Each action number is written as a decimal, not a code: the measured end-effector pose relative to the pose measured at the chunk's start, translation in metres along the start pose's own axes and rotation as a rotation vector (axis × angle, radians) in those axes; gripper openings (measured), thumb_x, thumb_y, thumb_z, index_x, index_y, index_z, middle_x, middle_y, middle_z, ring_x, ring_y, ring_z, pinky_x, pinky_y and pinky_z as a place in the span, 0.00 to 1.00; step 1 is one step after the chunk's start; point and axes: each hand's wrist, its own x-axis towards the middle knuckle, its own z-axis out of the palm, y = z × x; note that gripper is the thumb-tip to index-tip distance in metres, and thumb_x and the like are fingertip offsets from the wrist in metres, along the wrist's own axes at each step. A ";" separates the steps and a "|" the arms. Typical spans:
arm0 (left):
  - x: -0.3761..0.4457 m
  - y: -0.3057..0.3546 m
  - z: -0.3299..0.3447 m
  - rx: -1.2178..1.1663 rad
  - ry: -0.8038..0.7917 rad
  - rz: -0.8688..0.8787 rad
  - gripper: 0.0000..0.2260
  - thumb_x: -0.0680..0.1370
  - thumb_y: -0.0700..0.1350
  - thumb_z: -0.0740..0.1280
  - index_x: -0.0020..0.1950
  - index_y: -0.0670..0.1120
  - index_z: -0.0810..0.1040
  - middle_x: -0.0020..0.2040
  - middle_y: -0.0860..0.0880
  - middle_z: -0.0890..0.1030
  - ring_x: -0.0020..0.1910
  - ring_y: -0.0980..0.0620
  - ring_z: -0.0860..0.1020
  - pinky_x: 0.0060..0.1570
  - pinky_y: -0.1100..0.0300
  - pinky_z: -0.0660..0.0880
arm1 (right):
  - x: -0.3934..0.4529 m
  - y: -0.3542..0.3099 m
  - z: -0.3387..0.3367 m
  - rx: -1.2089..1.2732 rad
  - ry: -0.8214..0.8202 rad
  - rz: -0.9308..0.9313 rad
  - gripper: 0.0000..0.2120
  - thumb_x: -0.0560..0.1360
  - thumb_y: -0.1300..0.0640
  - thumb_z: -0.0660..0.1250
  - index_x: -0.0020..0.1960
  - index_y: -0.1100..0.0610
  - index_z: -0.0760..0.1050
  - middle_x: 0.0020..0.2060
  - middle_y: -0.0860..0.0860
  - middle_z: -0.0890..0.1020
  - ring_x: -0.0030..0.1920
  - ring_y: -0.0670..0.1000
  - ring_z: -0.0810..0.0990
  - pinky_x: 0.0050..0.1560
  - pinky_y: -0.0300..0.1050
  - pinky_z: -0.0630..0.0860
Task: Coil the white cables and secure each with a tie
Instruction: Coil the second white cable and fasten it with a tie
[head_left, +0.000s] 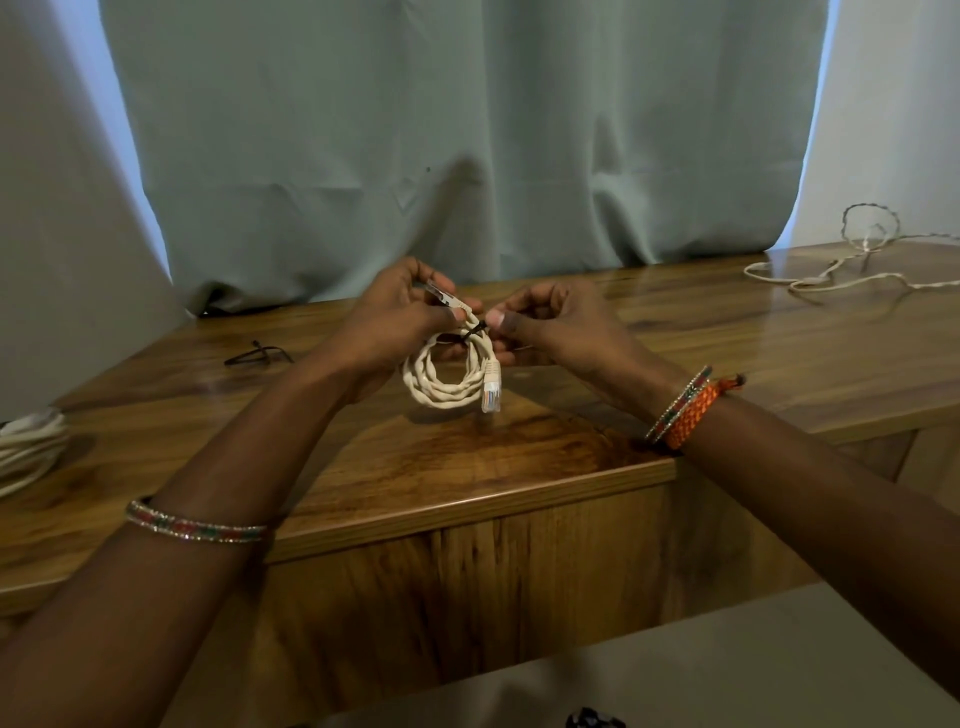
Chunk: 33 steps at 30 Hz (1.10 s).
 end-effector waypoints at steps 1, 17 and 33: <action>0.000 0.000 0.000 -0.002 -0.001 0.002 0.10 0.76 0.29 0.62 0.47 0.43 0.68 0.45 0.44 0.81 0.35 0.53 0.82 0.36 0.60 0.80 | 0.000 0.000 0.001 0.000 0.008 -0.008 0.01 0.74 0.67 0.68 0.43 0.63 0.78 0.34 0.54 0.82 0.32 0.45 0.82 0.38 0.40 0.82; 0.003 -0.002 0.000 0.006 -0.006 0.047 0.10 0.76 0.28 0.62 0.47 0.43 0.67 0.47 0.44 0.81 0.36 0.52 0.82 0.39 0.59 0.80 | 0.002 0.002 0.000 0.002 0.012 0.013 0.02 0.75 0.65 0.66 0.44 0.62 0.78 0.36 0.54 0.82 0.34 0.45 0.82 0.39 0.40 0.81; 0.001 0.003 -0.007 -0.269 -0.100 0.017 0.08 0.78 0.31 0.57 0.50 0.43 0.71 0.38 0.46 0.82 0.30 0.55 0.81 0.32 0.64 0.79 | 0.002 -0.012 0.002 -0.269 0.072 -0.319 0.10 0.76 0.67 0.64 0.41 0.54 0.75 0.36 0.50 0.81 0.36 0.46 0.80 0.34 0.42 0.79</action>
